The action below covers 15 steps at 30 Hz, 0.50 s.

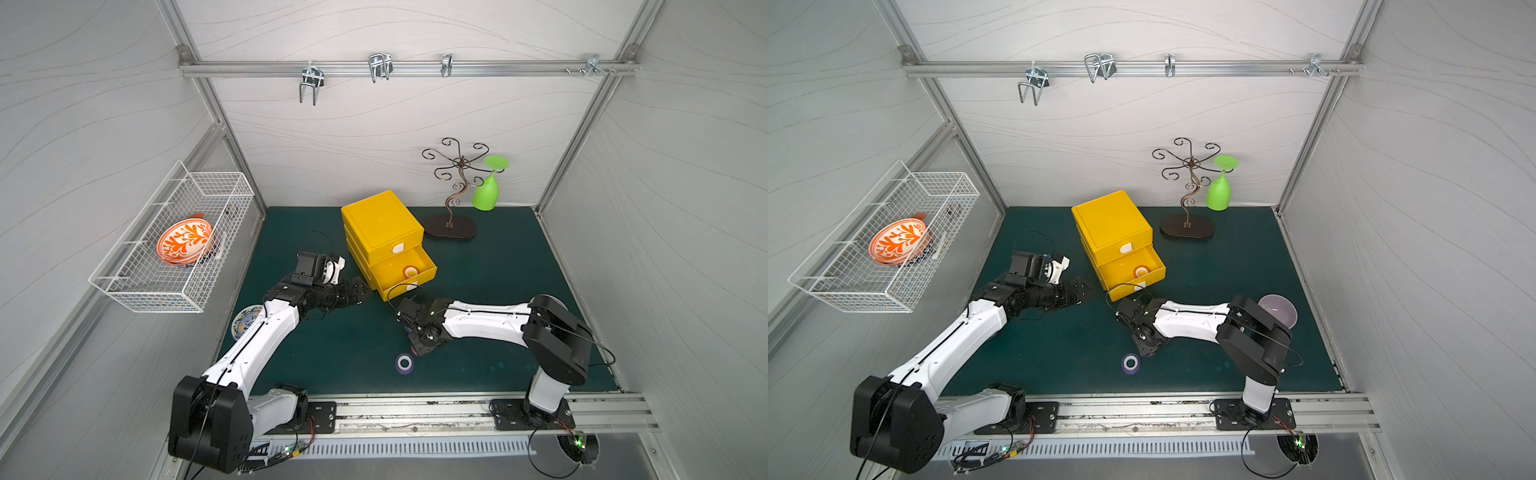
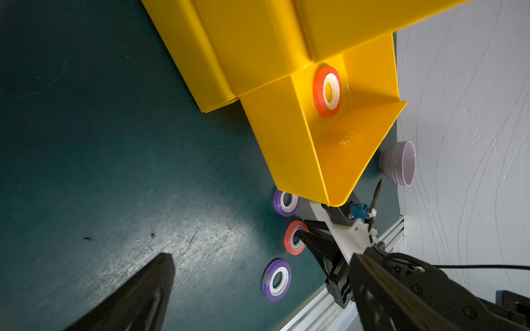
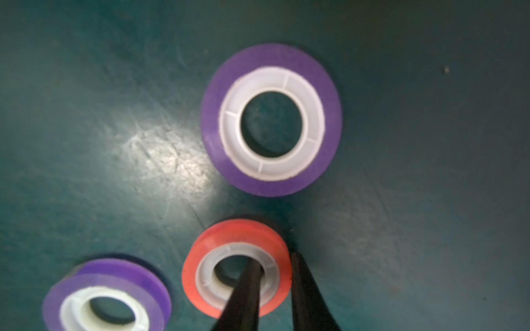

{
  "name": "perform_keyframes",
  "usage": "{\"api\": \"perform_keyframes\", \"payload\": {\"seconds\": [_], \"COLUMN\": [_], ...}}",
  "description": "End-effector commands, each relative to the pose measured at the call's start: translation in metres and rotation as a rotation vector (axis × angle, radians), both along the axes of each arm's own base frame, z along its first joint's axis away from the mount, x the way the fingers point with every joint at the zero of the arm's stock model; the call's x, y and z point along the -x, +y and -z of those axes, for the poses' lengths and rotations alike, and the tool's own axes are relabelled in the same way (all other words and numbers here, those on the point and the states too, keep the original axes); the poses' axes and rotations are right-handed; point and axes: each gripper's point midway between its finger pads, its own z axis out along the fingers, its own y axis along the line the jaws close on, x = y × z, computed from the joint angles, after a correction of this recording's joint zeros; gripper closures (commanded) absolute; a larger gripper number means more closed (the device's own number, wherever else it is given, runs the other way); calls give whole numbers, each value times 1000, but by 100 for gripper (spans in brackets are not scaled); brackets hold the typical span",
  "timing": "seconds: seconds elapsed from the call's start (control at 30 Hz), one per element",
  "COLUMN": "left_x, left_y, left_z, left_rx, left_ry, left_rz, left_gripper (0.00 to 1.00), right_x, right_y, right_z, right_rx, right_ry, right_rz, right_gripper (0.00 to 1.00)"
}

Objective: Place the transparent tape into the drawer according to color
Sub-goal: Pick up the tape at the center of the board.

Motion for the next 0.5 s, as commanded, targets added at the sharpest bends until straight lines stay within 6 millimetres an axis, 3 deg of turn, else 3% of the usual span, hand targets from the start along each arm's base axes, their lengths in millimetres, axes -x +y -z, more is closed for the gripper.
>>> {"api": "perform_keyframes", "payload": {"seconds": [0.0, 0.17, 0.47], "left_x": [-4, -3, -3], "left_y": [3, 2, 3], "left_z": [-9, -8, -10], "left_rx": [-11, -10, -10], "left_ry": [-44, -42, -45], "left_rz": [2, 3, 2], "left_gripper": [1, 1, 1], "right_x": [5, 5, 2], "right_y": [-13, -14, -12], "right_z": [11, 9, -9], "right_rx": [71, 69, 17], "right_ry": [22, 21, -4], "right_rz": [12, 15, 19], "right_gripper": [89, 100, 100]}}
